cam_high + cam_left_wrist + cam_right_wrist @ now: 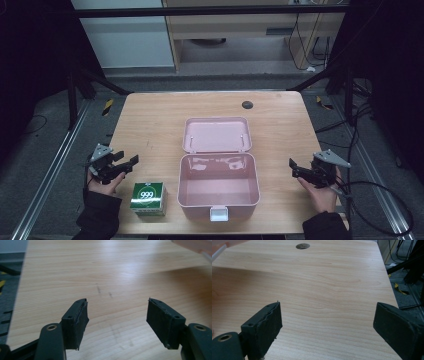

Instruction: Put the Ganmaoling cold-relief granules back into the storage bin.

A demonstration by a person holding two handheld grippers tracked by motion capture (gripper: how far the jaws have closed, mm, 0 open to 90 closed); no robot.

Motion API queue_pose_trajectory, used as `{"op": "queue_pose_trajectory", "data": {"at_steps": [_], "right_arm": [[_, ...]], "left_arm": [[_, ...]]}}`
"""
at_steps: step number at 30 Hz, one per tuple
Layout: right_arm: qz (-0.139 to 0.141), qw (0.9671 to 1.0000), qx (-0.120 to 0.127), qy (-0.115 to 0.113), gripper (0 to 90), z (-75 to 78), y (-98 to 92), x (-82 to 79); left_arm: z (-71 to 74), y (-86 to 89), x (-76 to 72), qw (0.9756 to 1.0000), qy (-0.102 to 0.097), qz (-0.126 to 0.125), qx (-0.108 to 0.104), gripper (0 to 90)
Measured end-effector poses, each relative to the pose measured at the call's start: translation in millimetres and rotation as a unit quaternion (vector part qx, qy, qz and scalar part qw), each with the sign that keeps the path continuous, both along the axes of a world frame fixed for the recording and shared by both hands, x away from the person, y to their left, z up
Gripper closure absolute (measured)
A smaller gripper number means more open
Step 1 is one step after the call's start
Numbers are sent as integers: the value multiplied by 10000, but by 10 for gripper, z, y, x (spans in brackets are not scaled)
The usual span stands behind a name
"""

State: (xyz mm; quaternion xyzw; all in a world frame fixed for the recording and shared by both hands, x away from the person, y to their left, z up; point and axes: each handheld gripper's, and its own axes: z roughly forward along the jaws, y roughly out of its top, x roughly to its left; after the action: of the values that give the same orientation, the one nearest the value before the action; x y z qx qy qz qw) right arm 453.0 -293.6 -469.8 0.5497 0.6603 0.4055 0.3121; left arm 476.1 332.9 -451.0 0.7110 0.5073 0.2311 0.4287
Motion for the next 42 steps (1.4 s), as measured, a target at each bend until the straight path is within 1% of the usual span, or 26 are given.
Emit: {"op": "queue_pose_trajectory", "data": {"at_steps": [2, 3, 6, 10, 13, 14, 15, 17, 19, 20, 21, 23, 25, 26, 28, 30, 32, 33, 34, 35, 36, 37, 39, 40, 41, 42], "right_arm": [[-5, 9999, -79, -107, 93, -25, -13, 1], [-4, 9999, -94, -110, 94, -36, -16, 3], [-15, 9998, -175, -91, 94, -67, -18, 9], [-14, 9996, -271, -98, 94, -81, -14, 12], [-18, 9995, -299, -87, 94, -92, -24, 23], [-9, 9996, -284, -59, 94, -95, -28, 26], [-9, 9996, -284, -59, 94, -95, -28, 26], [-9, 9995, -305, -47, 94, -101, -31, 28], [-24, 9994, -336, -45, 94, -98, -35, 21], [-16, 9993, -365, -41, 92, -96, -44, 21], [-16, 9993, -365, -41, 92, -96, -44, 21], [-30, 9992, -383, -50, 91, -94, -49, 22], [-30, 9992, -394, -47, 90, -94, -54, 22], [-31, 9992, -396, -42, 89, -95, -53, 21], [-20, 9992, -400, -35, 87, -95, -53, 21], [-17, 9991, -428, -33, 85, -95, -53, 21], [-3, 9991, -424, -32, 81, -93, -54, 19], [10, 9990, -436, -25, 79, -93, -53, 16], [16, 9990, -448, -24, 78, -93, -53, 16], [21, 9990, -454, -26, 77, -95, -53, 17], [21, 9990, -454, -26, 77, -95, -53, 17], [24, 9990, -454, -20, 76, -97, -53, 19], [25, 9989, -460, -7, 74, -103, -52, 23], [36, 9988, -487, -10, 73, -104, -51, 20], [36, 9988, -487, -10, 73, -104, -51, 20], [34, 9988, -495, -14, 74, -104, -51, 19]], "left_arm": [[44, -29, -11, 9998, -37, -175, 111, 324], [67, -38, -17, 9996, -35, -243, 139, 321], [136, -37, -35, 9990, -71, -438, 88, 303], [228, -26, -63, 9973, -162, -703, 97, 277], [288, -27, -71, 9955, -146, -925, 170, 260], [326, -28, -69, 9942, -132, -1048, 218, 257], [326, -28, -69, 9942, -132, -1048, 218, 254], [366, -33, -72, 9926, -135, -1166, 308, 250], [406, -34, -80, 9906, -142, -1318, 342, 240], [434, -30, -87, 9886, -163, -1446, 383, 223], [451, -29, -92, 9874, -168, -1525, 394, 223], [503, -30, -106, 9841, -131, -1717, 439, 206], [566, -35, -123, 9797, -106, -1941, 483, 195], [584, -39, -129, 9784, -110, -2006, 491, 186], [634, -50, -146, 9738, -92, -2203, 555, 167], [676, -64, -160, 9698, -21, -2360, 620, 165], [699, -82, -172, 9647, 63, -2535, 712, 152], [708, -97, -182, 9612, 121, -2635, 804, 134], [712, -107, -189, 9591, 152, -2687, 874, 129], [719, -134, -209, 9537, 195, -2815, 1041, 125], [719, -134, -209, 9537, 195, -2815, 1041, 124], [723, -149, -219, 9504, 231, -2899, 1108, 124], [726, -166, -232, 9461, 245, -3004, 1189, 115], [730, -180, -245, 9415, 254, -3116, 1262, 108], [730, -180, -245, 9415, 254, -3116, 1262, 108], [732, -186, -252, 9389, 276, -3181, 1287, 108]]}}
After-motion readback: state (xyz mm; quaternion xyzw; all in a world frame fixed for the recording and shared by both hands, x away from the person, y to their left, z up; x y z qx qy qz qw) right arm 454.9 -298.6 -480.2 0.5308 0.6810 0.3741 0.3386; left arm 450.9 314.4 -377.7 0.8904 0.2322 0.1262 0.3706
